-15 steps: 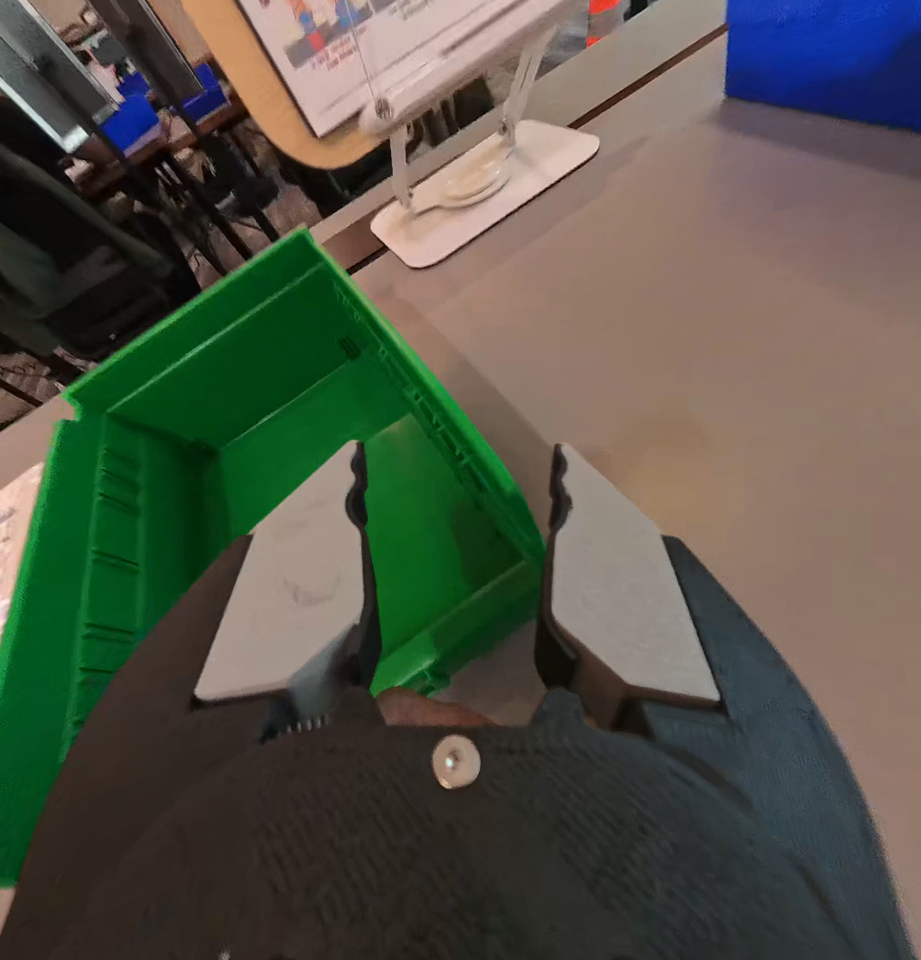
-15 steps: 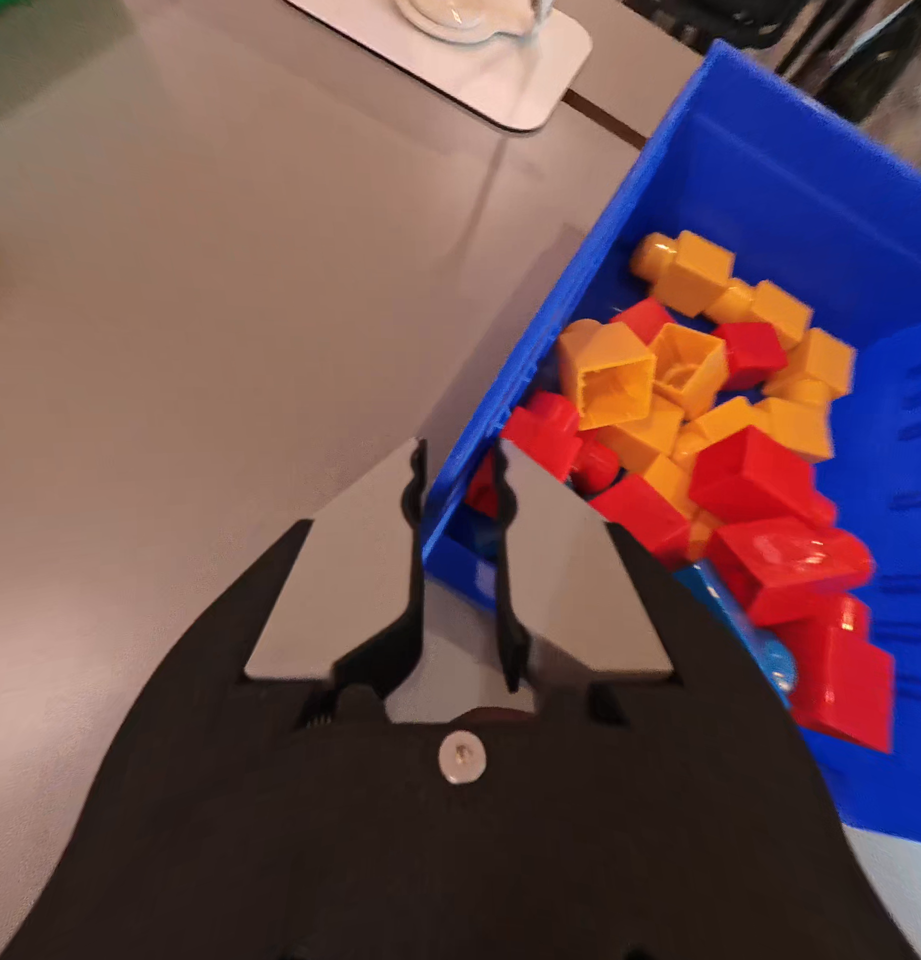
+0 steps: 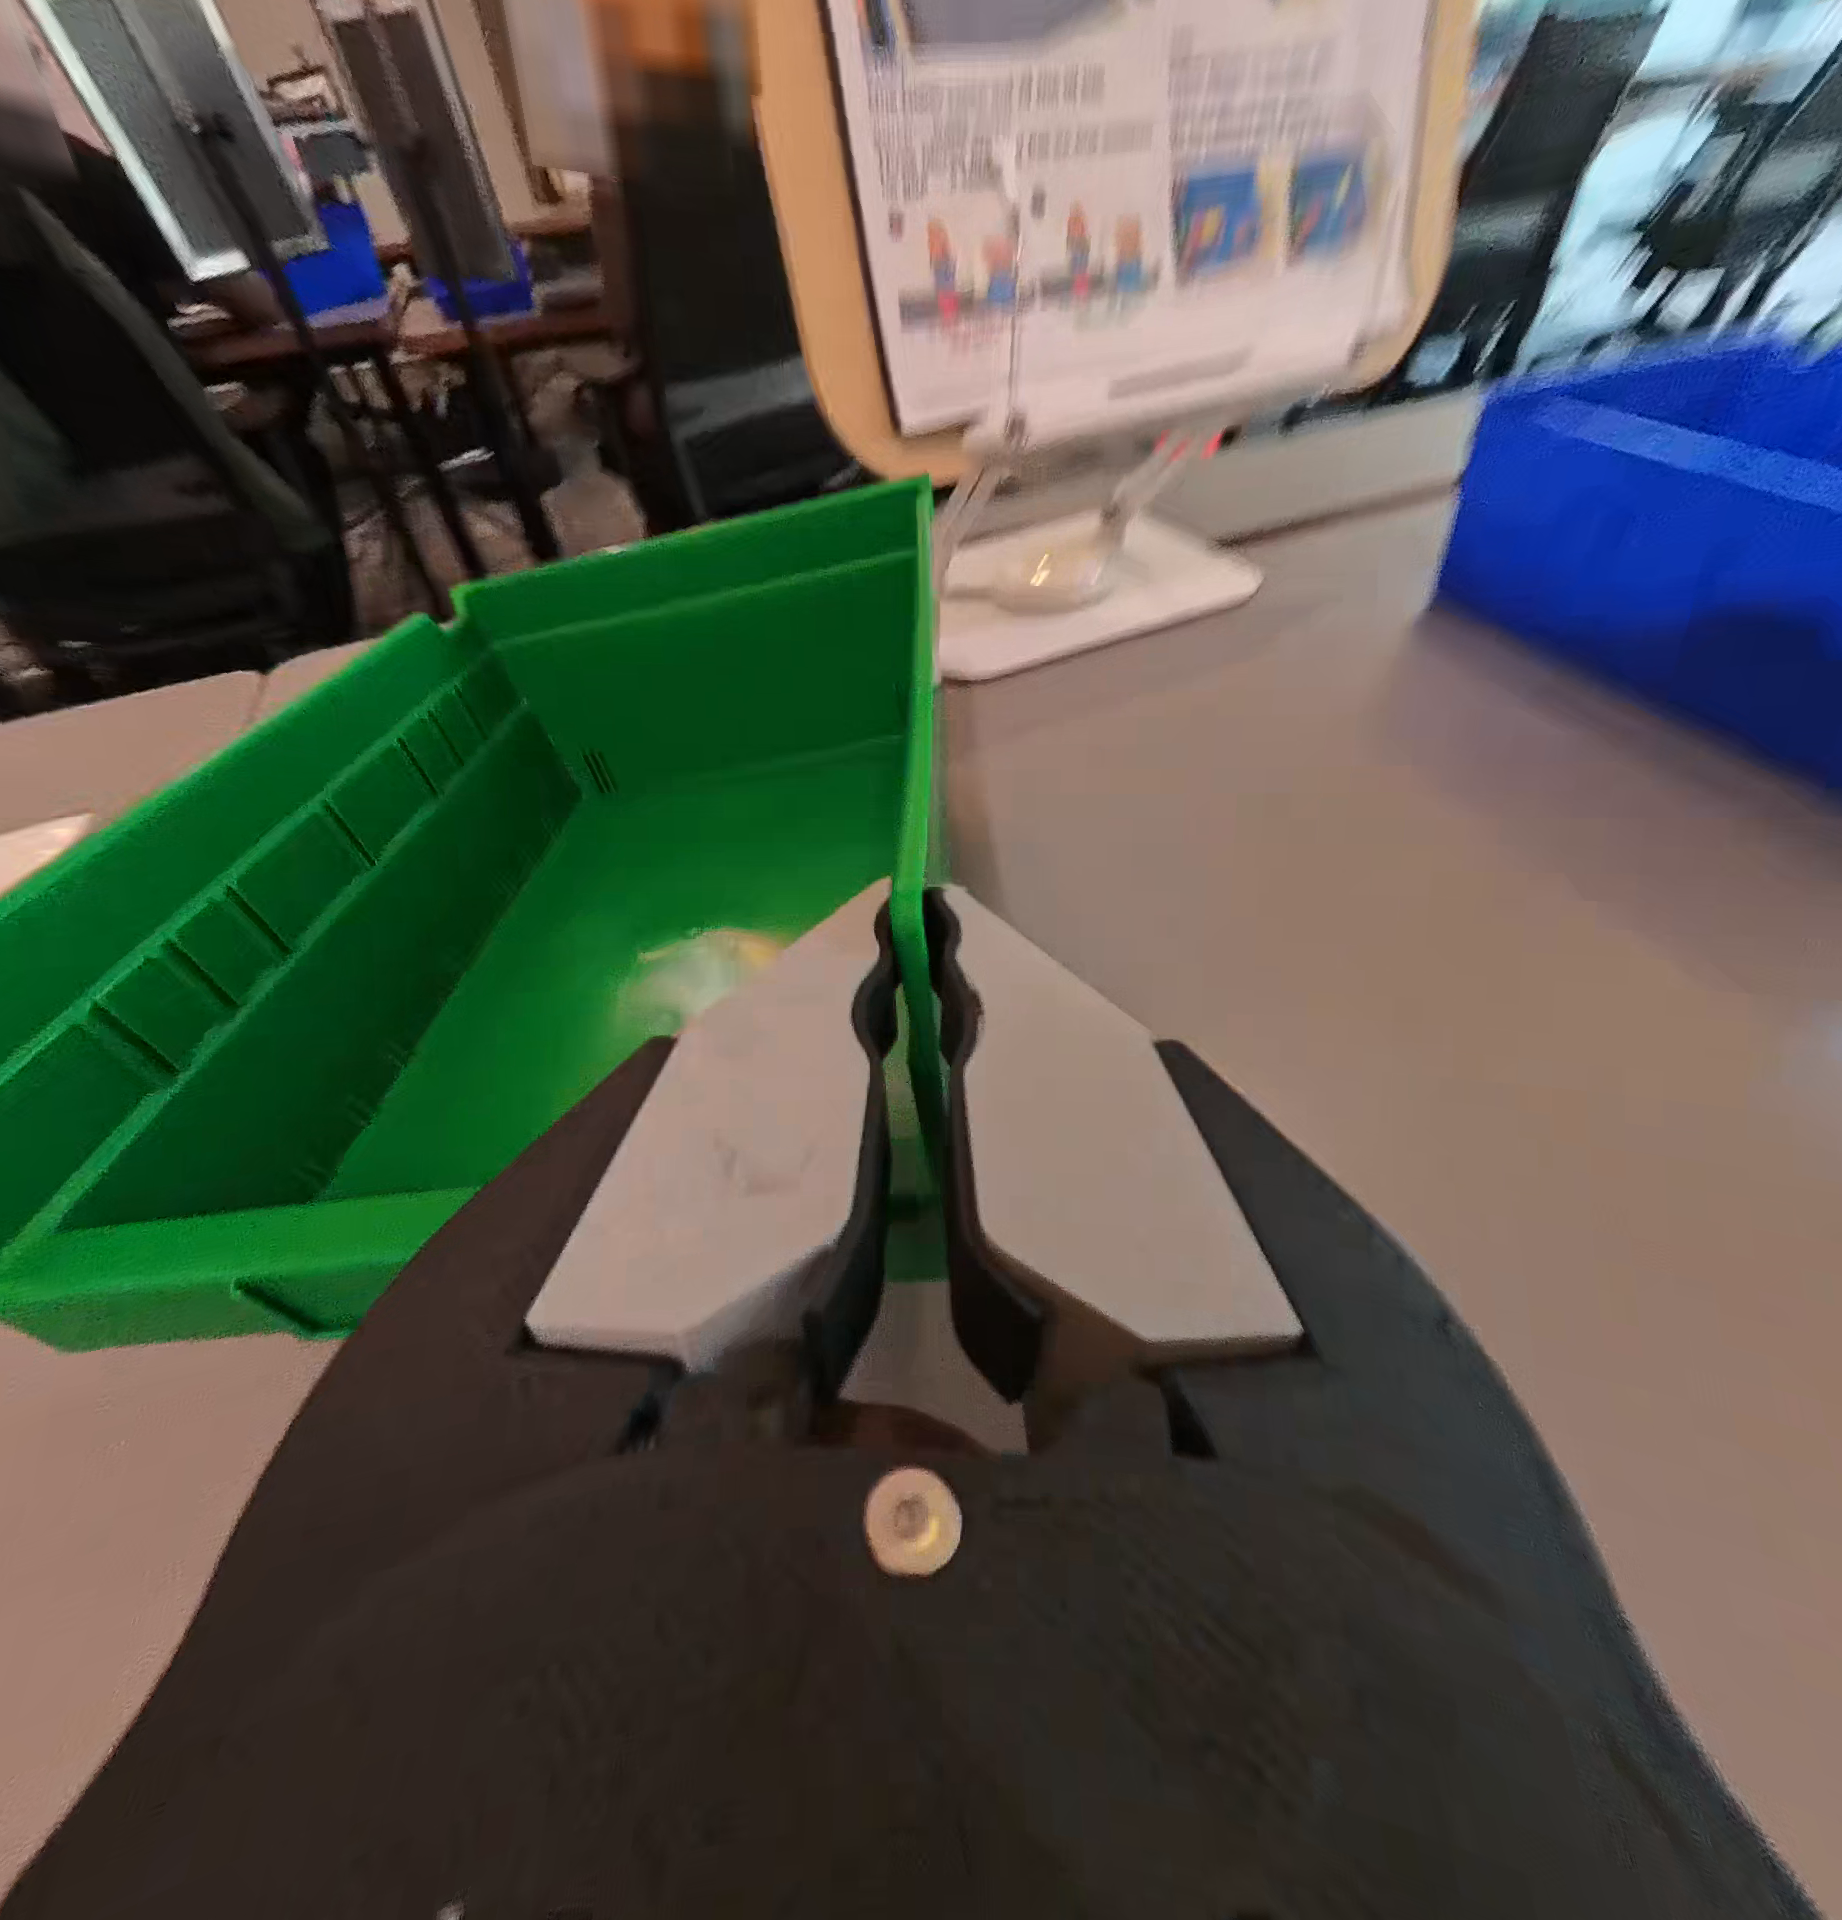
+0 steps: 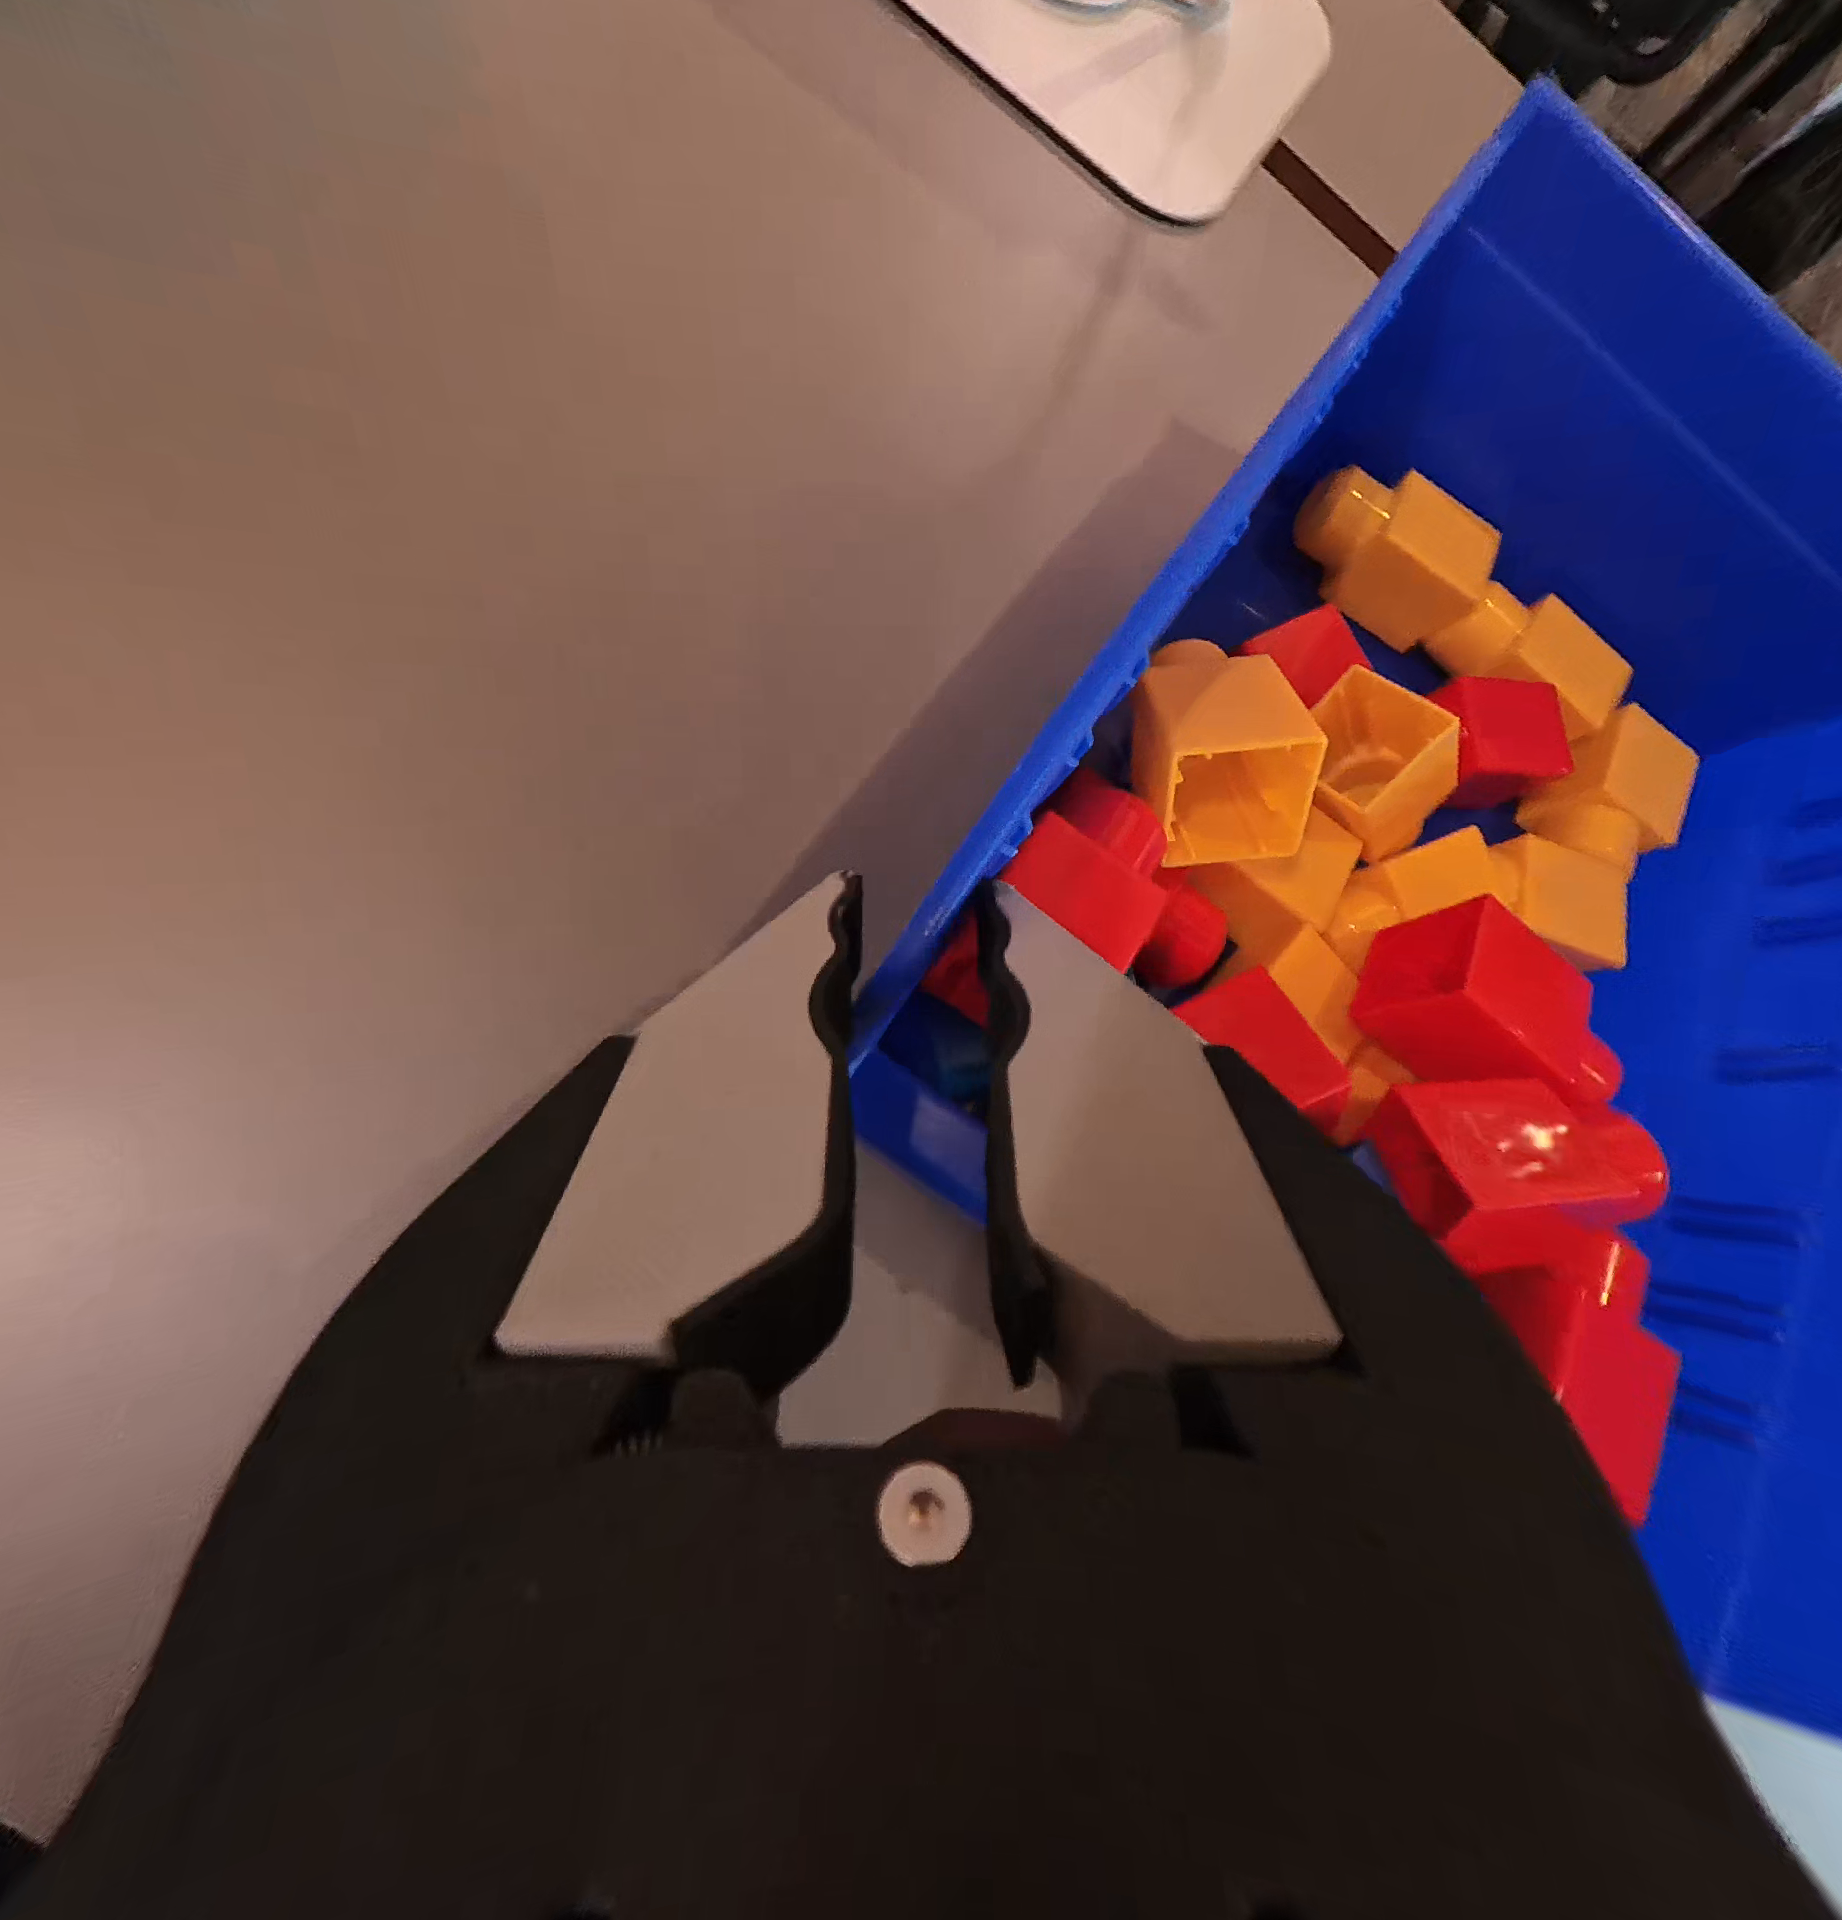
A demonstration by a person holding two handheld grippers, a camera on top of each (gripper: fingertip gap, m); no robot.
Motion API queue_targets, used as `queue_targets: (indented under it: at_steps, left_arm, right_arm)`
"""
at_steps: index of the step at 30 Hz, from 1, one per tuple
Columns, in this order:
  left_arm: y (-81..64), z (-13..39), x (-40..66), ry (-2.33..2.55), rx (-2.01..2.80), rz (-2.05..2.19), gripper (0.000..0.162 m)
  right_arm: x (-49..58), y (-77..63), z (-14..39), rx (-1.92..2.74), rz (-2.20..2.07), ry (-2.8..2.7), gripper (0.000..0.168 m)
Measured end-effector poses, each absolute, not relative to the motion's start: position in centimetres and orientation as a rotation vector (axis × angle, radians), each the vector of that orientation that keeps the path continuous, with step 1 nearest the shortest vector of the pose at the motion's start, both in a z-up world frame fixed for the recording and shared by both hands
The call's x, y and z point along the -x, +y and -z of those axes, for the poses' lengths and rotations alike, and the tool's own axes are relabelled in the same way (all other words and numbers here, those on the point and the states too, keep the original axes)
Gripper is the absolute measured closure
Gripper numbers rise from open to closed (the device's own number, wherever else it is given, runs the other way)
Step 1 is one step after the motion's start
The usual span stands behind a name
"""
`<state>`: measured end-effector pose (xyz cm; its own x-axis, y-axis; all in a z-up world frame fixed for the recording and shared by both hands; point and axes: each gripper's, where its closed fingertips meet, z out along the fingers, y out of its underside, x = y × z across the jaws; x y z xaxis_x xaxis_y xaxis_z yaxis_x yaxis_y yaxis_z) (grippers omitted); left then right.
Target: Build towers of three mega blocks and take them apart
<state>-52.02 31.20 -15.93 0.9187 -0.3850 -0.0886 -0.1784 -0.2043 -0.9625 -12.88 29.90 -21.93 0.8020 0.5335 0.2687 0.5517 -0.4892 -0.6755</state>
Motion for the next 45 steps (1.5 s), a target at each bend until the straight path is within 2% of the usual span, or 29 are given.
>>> queue_targets:
  at_steps: [4, 10, 13, 17, 19, 21, 23, 27, 31, 35, 38, 41, 45]
  left_arm:
    - [29.8, 12.3, 52.5, 0.319, 1.68, 0.439, 0.162]
    - [28.7, 9.6, 52.9, 0.268, 1.569, 0.53, 0.162]
    - [27.4, 7.3, 54.2, 0.248, 1.505, 0.531, 0.161]
    - [25.5, 4.4, 55.8, 0.22, 1.421, 0.508, 0.161]
    - [24.7, 3.5, 56.3, 0.222, 1.397, 0.474, 0.161]
    - [24.0, 2.8, 56.9, 0.209, 1.382, 0.45, 0.161]
    - [23.5, 2.3, 57.4, 0.202, 1.373, 0.43, 0.161]
    - [23.1, 1.7, 58.5, 0.176, 1.355, 0.414, 0.161]
    - [23.2, 1.7, 58.9, 0.166, 1.355, 0.402, 0.161]
    - [23.3, 1.8, 58.2, 0.179, 1.361, 0.401, 0.161]
    - [23.3, 1.8, 57.2, 0.203, 1.366, 0.417, 0.161]
    - [23.3, 2.0, 56.1, 0.227, 1.367, 0.448, 0.161]
    - [23.5, 2.2, 55.2, 0.251, 1.371, 0.494, 0.161]
  right_arm:
    - [18.6, 29.1, 21.9, 2.124, 0.003, -0.89, 0.146]
    - [30.8, 26.2, 21.5, 1.908, -0.198, -0.962, 0.133]
    - [32.0, 24.5, 17.7, 1.734, -0.178, -0.969, 0.125]
    - [28.3, 23.6, 10.4, 1.565, -0.177, -0.817, 0.149]
    - [23.3, 24.9, 8.1, 1.554, -0.074, -0.711, 0.168]
    - [17.0, 26.8, 7.3, 1.596, 0.012, -0.596, 0.168]
    - [10.4, 28.4, 7.9, 1.686, 0.011, -0.453, 0.168]
    - [-3.0, 29.9, 13.9, 1.978, 0.138, -0.19, 0.168]
    - [-8.5, 29.6, 20.0, 2.212, 0.22, -0.11, 0.168]
    - [-1.8, 32.4, 22.8, 2.237, 0.072, -0.276, 0.168]
    - [13.1, 33.4, 24.3, 2.128, -0.383, -0.59, 0.168]
    - [18.5, 33.5, 28.3, 2.215, -0.198, -0.763, 0.168]
    - [19.9, 34.0, 26.4, 2.033, 0.119, -0.833, 0.168]
